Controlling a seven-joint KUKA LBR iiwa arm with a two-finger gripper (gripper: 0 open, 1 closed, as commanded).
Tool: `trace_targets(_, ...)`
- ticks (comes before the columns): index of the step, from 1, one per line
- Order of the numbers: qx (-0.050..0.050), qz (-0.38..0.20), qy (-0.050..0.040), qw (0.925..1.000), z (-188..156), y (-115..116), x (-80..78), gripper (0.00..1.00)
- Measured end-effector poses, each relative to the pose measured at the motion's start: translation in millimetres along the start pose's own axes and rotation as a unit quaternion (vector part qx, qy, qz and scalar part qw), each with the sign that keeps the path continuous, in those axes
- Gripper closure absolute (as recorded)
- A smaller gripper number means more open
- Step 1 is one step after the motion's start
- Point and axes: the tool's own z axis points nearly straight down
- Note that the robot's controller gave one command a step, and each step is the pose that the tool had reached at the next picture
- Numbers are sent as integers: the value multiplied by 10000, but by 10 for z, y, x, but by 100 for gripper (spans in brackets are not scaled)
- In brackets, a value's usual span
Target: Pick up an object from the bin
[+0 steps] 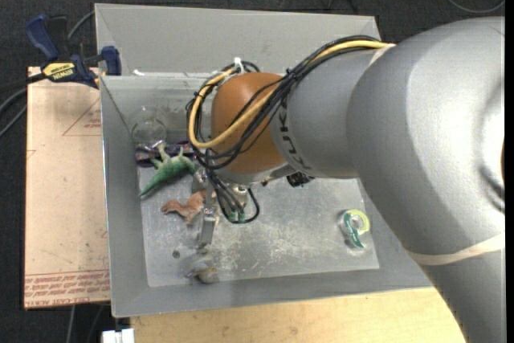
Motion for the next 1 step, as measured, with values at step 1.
trace_targets(1,-4,271,30,9996,6,204,69,100)
